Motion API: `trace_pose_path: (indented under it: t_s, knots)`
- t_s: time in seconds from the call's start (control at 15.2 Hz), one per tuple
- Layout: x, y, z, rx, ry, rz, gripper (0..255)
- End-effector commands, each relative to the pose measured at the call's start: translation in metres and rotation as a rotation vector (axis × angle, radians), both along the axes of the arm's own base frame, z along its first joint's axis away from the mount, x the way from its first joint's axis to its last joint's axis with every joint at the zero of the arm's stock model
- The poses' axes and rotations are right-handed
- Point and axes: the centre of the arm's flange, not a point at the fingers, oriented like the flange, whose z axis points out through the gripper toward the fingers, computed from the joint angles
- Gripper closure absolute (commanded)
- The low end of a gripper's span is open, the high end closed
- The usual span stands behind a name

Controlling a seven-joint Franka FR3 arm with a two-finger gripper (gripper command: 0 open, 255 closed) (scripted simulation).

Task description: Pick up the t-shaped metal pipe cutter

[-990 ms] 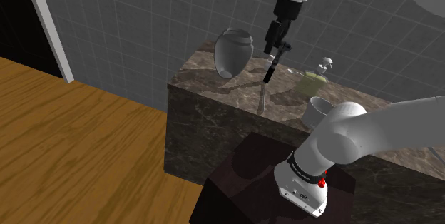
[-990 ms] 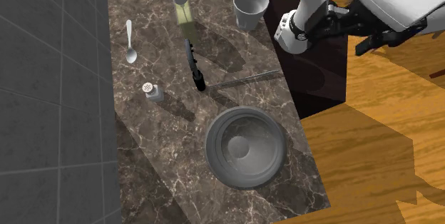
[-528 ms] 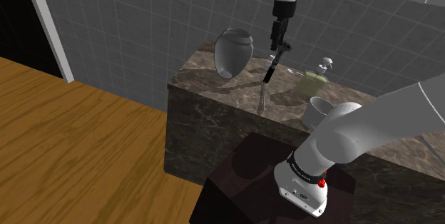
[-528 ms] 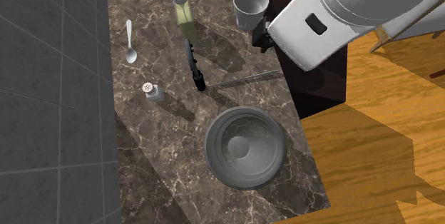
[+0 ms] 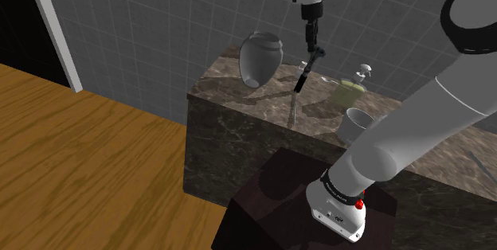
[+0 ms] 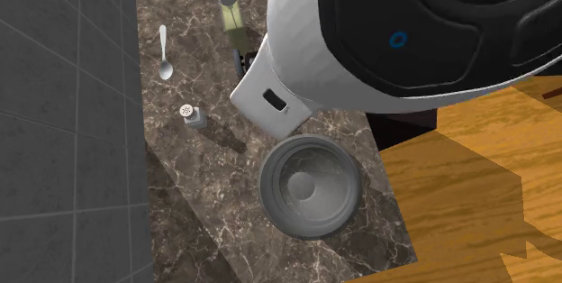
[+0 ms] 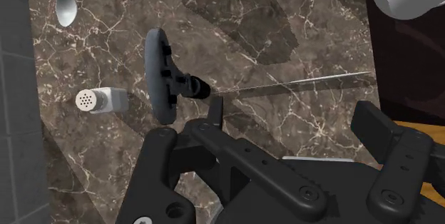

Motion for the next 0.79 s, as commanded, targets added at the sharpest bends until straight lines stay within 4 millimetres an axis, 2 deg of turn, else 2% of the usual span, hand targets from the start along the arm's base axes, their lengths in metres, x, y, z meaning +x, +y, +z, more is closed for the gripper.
trace_pose_path:
  t_s: [0.0,0.33,0.73]
  knots:
    - [0.014,-0.023,-0.007,-0.014,0.053,0.029,0]
    - [0.049,-0.073,-0.026,-0.047,0.174,0.094,0]
    - [0.049,-0.073,-0.058,-0.047,0.174,0.094,0]
